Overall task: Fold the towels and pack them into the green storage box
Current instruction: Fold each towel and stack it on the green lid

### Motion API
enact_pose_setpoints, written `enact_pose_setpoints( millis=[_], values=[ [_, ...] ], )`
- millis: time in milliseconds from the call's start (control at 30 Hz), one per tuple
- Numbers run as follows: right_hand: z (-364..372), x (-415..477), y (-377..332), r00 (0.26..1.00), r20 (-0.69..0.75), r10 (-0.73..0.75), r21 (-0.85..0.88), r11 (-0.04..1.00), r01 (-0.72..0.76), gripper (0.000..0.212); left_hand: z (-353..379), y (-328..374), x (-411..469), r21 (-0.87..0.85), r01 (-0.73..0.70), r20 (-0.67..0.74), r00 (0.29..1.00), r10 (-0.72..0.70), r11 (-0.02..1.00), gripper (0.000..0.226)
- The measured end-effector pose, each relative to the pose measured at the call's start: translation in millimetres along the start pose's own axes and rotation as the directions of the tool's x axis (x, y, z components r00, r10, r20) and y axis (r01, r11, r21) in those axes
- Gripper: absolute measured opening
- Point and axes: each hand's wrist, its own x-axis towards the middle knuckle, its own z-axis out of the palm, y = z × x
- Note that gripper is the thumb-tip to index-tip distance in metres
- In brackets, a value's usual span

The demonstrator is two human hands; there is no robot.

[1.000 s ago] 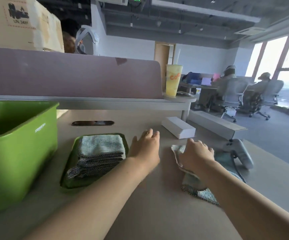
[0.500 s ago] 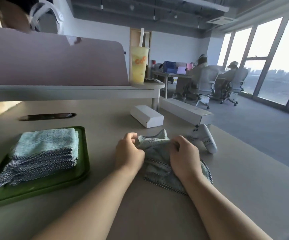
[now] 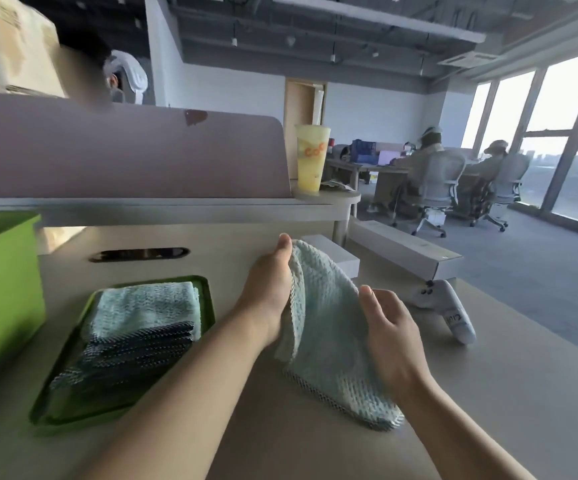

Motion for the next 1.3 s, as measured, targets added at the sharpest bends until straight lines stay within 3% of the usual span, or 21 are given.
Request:
enact_pose_setpoints(
  millis=[67, 133, 200, 267, 367, 467, 567, 667, 700, 800, 900, 967, 1067, 1233, 1300],
  values=[
    [8.8, 5.2, -15.3, 0.995, 0.075, 0.060, 0.045, 0.997, -0.063, 0.040, -13.8, 22.0, -6.3, -0.117, 0.029, 0.060, 0.998, -0.022, 0.993, 0.049],
    [21.1, 11.0, -34.8, 0.953, 0.255, 0.166, 0.193, 0.956, -0.219, 0.045, -30.6, 44.4, -13.6, -0.216, 0.045, 0.114, 0.993, -0.021, 0.975, 0.049],
    [34.3, 14.5, -57.4, 0.851, 0.477, 0.218, 0.319, 0.860, -0.399, 0.048, -48.7, 64.2, -23.1, -0.278, 0.052, 0.154, 0.988, -0.009, 0.959, 0.046],
    [48.6, 18.6, -74.7, 0.748, 0.638, 0.184, 0.337, 0.806, -0.486, 0.055, -65.7, 78.9, -25.8, -0.288, 0.006, 0.130, 0.991, 0.033, 0.958, 0.047],
    [67.2, 24.2, -98.9, 0.553, 0.822, 0.134, 0.265, 0.771, -0.579, 0.056, -84.2, 101.2, -22.1, -0.281, -0.191, -0.032, 0.981, 0.190, 0.940, 0.053],
    [82.3, 33.2, -121.0, 0.422, 0.904, 0.061, 0.211, 0.796, -0.567, 0.053, -103.7, 116.2, -17.2, -0.190, -0.326, -0.158, 0.941, 0.299, 0.926, 0.037],
    [97.9, 37.9, -145.7, 0.319, 0.946, -0.061, 0.250, 0.765, -0.593, 0.042, -131.1, 120.6, -14.2, -0.278, -0.335, -0.216, 0.935, 0.281, 0.900, 0.062],
    [109.1, 31.0, -158.4, 0.250, 0.964, -0.093, 0.222, 0.801, -0.556, 0.035, -147.7, 123.7, -6.7, -0.343, -0.351, -0.294, 0.921, 0.256, 0.871, 0.030],
    [114.2, 26.7, -156.6, 0.208, 0.976, -0.069, 0.170, 0.837, -0.520, 0.035, -148.1, 122.9, -6.6, -0.355, -0.334, -0.273, 0.930, 0.246, 0.873, 0.030],
    [130.8, 12.1, -154.1, 0.073, 0.997, -0.029, 0.059, 0.883, -0.466, 0.010, -142.8, 129.5, -3.7, -0.311, -0.344, -0.191, 0.936, 0.297, 0.886, 0.070],
    [141.1, 13.3, -151.3, 0.088, 0.994, -0.062, 0.101, 0.821, -0.562, 0.012, -144.2, 138.4, -7.3, -0.225, -0.382, -0.189, 0.920, 0.344, 0.896, 0.090],
    [139.6, 21.7, -149.0, 0.141, 0.989, -0.049, 0.126, 0.777, -0.617, 0.014, -148.7, 130.8, 5.3, -0.261, -0.337, -0.195, 0.936, 0.292, 0.905, 0.075],
    [124.6, 38.5, -147.5, 0.310, 0.951, 0.012, 0.203, 0.730, -0.652, 0.021, -159.0, 117.8, 0.9, -0.422, -0.177, -0.088, 0.984, 0.154, 0.889, 0.042],
    [96.6, 62.5, -145.0, 0.546, 0.833, 0.089, 0.359, 0.663, -0.657, 0.040, -175.7, 113.0, 9.2, -0.341, -0.214, -0.224, 0.964, 0.142, 0.915, 0.038],
    [89.4, 66.4, -145.4, 0.599, 0.793, 0.114, 0.388, 0.663, -0.640, 0.041, -178.0, 111.5, 12.9, -0.300, -0.220, -0.268, 0.953, 0.139, 0.928, 0.035]
  ],
)
